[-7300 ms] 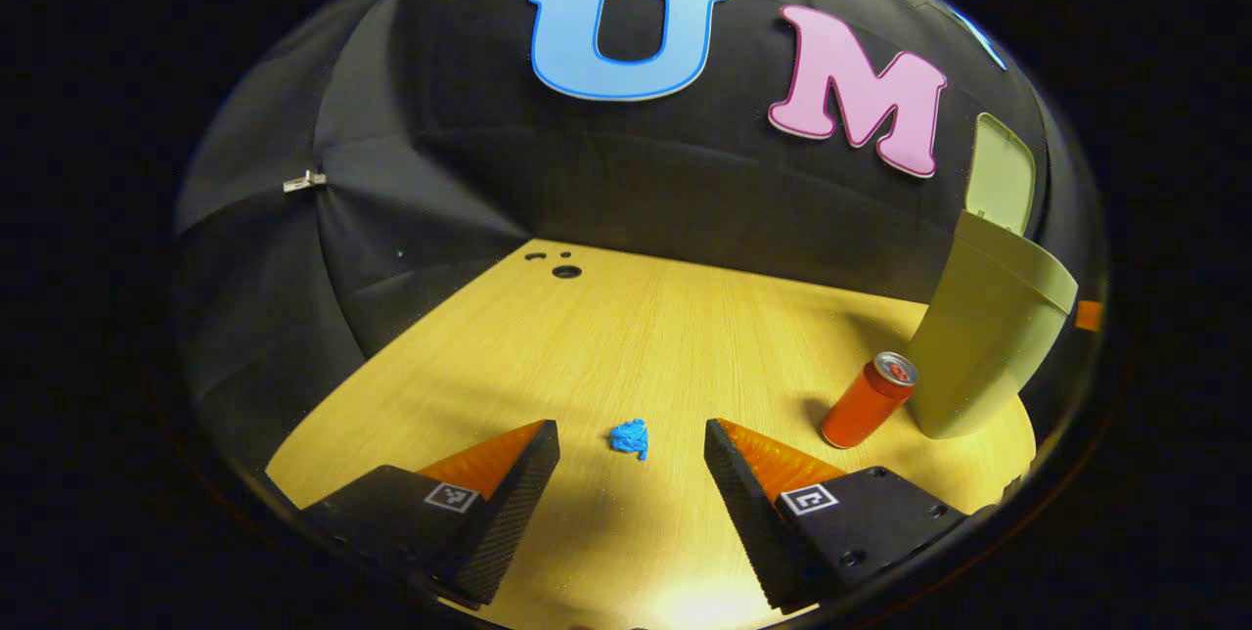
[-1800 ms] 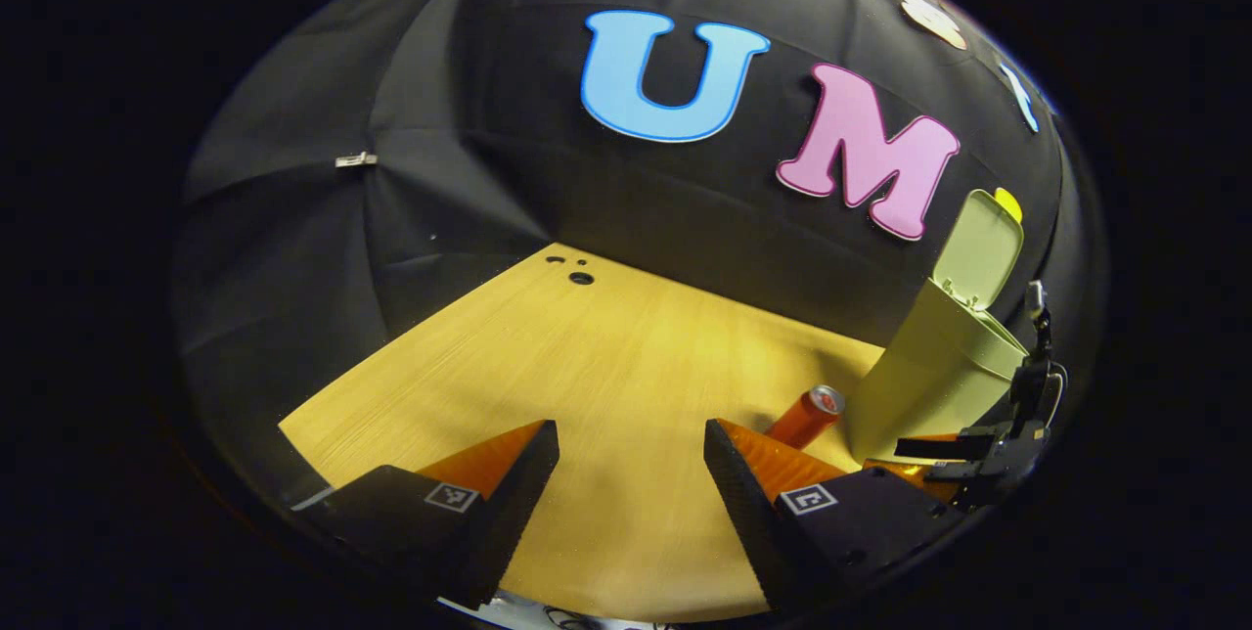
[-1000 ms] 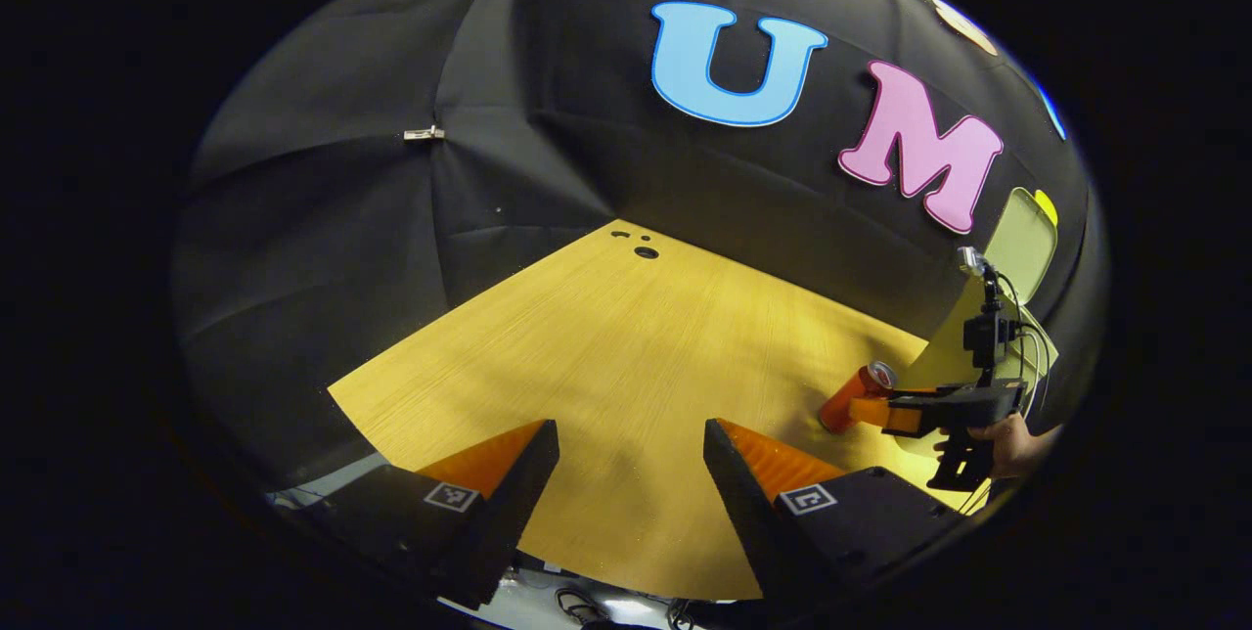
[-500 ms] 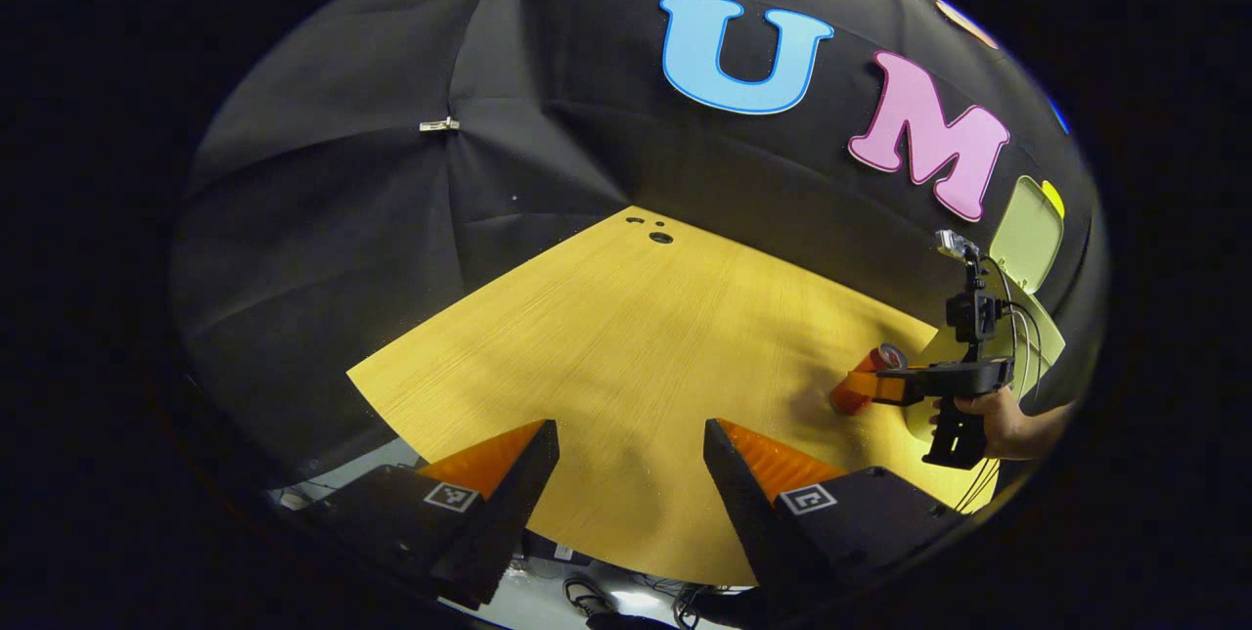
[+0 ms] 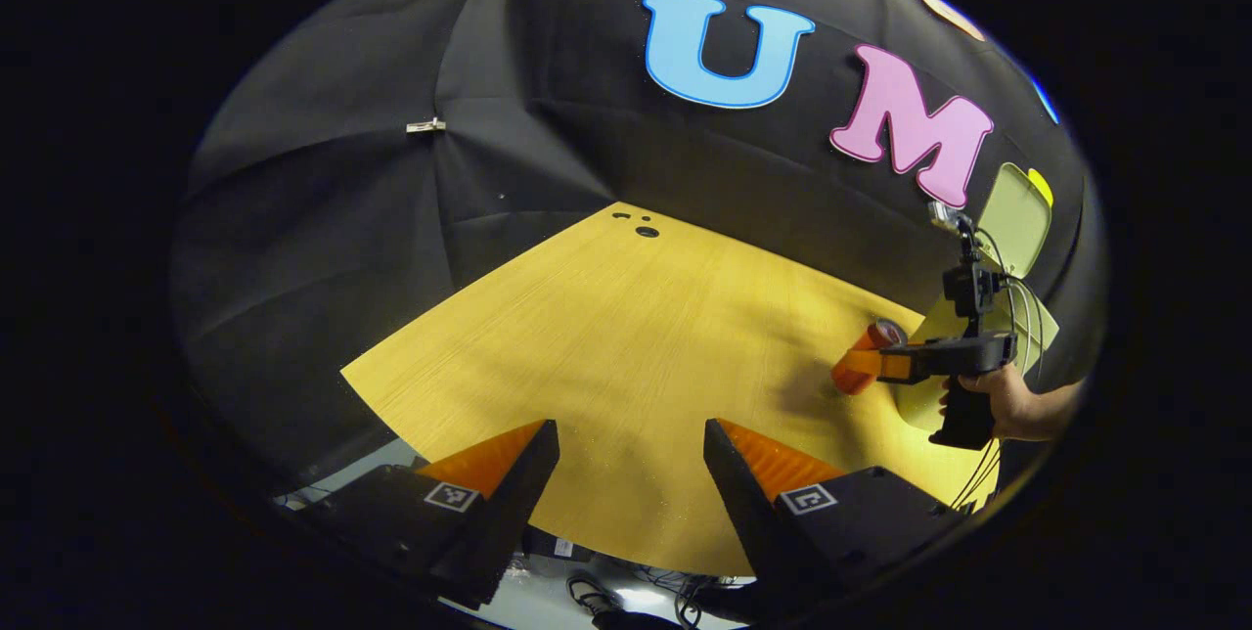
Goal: Press the lid of the desktop garbage bin to open it, pick up the crumpled paper on the desktop and throw it into the bin, then pick up the pop can on the desktop and drop it into the bin, and finally close the garbage bin lid.
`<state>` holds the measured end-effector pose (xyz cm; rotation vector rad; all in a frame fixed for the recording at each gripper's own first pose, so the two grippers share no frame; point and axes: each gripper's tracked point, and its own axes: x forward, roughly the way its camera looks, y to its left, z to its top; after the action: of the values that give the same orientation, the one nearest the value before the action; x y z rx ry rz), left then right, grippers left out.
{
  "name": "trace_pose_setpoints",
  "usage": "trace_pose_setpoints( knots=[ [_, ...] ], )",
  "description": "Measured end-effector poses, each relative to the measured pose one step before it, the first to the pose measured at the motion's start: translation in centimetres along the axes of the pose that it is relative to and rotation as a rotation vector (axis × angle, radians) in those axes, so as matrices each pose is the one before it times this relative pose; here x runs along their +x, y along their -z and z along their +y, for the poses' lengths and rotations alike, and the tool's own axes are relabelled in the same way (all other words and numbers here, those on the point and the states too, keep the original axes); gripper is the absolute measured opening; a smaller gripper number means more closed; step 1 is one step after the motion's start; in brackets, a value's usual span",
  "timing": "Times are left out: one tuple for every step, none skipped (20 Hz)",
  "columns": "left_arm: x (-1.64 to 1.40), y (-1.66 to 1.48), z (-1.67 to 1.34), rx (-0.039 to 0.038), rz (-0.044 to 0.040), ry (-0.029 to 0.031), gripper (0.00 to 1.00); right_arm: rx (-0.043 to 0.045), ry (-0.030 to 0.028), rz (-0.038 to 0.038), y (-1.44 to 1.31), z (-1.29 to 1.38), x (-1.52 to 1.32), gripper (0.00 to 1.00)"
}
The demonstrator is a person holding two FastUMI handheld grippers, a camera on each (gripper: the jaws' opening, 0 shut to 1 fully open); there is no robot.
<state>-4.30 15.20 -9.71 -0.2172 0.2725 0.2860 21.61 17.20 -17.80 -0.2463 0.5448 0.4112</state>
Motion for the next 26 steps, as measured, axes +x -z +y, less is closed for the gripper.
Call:
trace_pose_setpoints(
  knots=[
    [0.105, -0.032, -0.144, 0.01277, -0.00315, 0.00981, 0.96, -0.00289, 0.00113, -0.02223, -0.794, 0.081, -0.958, 0.84],
    [0.098, -0.176, -0.12, 0.01227, -0.00348, 0.01059, 0.96, -0.00272, 0.0004, -0.0235, -0.849, -0.002, -0.914, 0.83],
    [0.2, -0.03, -0.11, 0.00941, -0.00304, 0.0134, 0.96, -0.00575, 0.00204, -0.01973, -0.767, 0.067, -0.913, 0.83],
    [0.177, -0.138, -0.254, 0.00578, -0.00195, 0.01676, 0.96, -0.00391, 0.00559, -0.01932, -0.797, 0.027, -0.817, 0.83],
    [0.242, -0.093, -0.269, 0.00403, -0.00258, 0.01868, 0.96, 0.00381, 0.00293, -0.02037, -0.97, 0.122, -0.846, 0.83],
    [0.214, -0.157, -0.213, 0.00429, -0.00282, 0.01822, 0.96, 0.01427, -0.00176, -0.02272, -0.99, 0.097, -0.969, 0.83],
    [0.164, -0.082, -0.149, 0.00514, -0.00322, 0.01639, 0.96, 0.01809, -0.00073, -0.02533, -0.972, 0.173, -0.795, 0.83],
    [0.182, -0.123, -0.167, 0.00804, -0.00323, 0.01522, 0.96, 0.01547, 0.0045, -0.02364, -1.036, -0.01, -0.991, 0.83],
    [0.227, -0.135, -0.029, 0.01018, -0.00509, 0.00993, 0.96, 0.01102, 0.00615, -0.02238, -0.916, -0.072, -0.937, 0.83],
    [0.223, -0.058, -0.047, 0.00511, -0.00206, 0.01214, 0.96, 0.00801, 0.00793, -0.02151, -1.059, -0.032, -0.84, 0.83],
    [0.128, 0.146, -0.17, -0.00064, 0.00234, 0.019, 0.96, 0.00625, 0.01174, -0.01863, -0.894, -0.076, -0.886, 0.83],
    [0.187, 0.107, -0.184, -0.00211, 0.00596, 0.01945, 0.95, 0.0071, 0.01521, -0.01981, -1.027, -0.242, -0.901, 0.83],
    [0.122, 0.23, -0.108, 0.00521, 0.00646, 0.01916, 0.96, 0.00702, 0.01712, -0.02654, -1.201, -0.15, -0.787, 0.83],
    [0.246, 0.027, -0.183, 0.01163, 0.00493, 0.01921, 0.96, 0.00896, 0.01844, -0.02606, -1.23, -0.277, -0.729, 0.83],
    [0.081, 0.16, -0.069, 0.01474, 0.00711, 0.0171, 0.96, 0.0145, 0.01842, -0.02441, -1.254, -0.265, -0.81, 0.83],
    [0.01, 0.128, -0.125, 0.01344, 0.00682, 0.01709, 0.95, 0.01875, 0.01483, -0.02421, -1.157, -0.188, -0.496, 0.83],
    [0.053, 0.16, -0.237, 0.01109, 0.00547, 0.01832, 0.96, 0.01565, 0.0182, -0.02124, -1.103, -0.425, -0.764, 0.83],
    [-0.066, 0.082, -0.385, 0.01112, 0.00508, 0.01982, 0.96, 0.01294, 0.02143, -0.02102, -1.06, -0.586, -0.468, 0.83],
    [0.037, 0.204, -0.242, 0.01309, 0.00718, 0.0188, 0.95, 0.01077, 0.02239, -0.02184, -1.039, -0.66, -0.454, 0.83],
    [-0.021, 0.177, -0.373, 0.01539, 0.00883, 0.01653, 0.95, 0.00991, 0.02299, -0.02286, -1.129, -0.869, -0.47, 0.83],
    [0.055, 0.088, -0.329, 0.01755, 0.00575, 0.01502, 0.96, 0.01094, 0.01995, -0.01806, -1.01, -0.77, -0.284, 0.83],
    [-0.005, -0.019, -0.441, 0.01775, 0.00344, 0.01391, 0.96, 0.01169, 0.01872, -0.01554, -0.918, -0.964, -0.457, 0.83],
    [0.001, 0.071, -0.325, 0.01526, 0.00208, 0.01071, 0.95, 0.00696, 0.01962, -0.01665, -0.94, -1.044, -0.389, 0.83],
    [0.099, -0.139, -0.274, 0.00983, 0.00146, 0.0078, 0.98, 0.00162, 0.02336, -0.01505, -0.793, -1.283, -0.238, 0.83],
    [0.07, -0.013, -0.291, 0.00406, 0.00173, 0.00322, 0.96, 0.00417, 0.02195, -0.01428, -0.627, -1.215, -0.003, 0.83],
    [0.026, -0.186, -0.305, 0.00077, -0.00093, -0.0002, 0.96, 0.00717, 0.02022, -0.01188, -0.65, -1.32, 0.038, 0.83]
  ],
)
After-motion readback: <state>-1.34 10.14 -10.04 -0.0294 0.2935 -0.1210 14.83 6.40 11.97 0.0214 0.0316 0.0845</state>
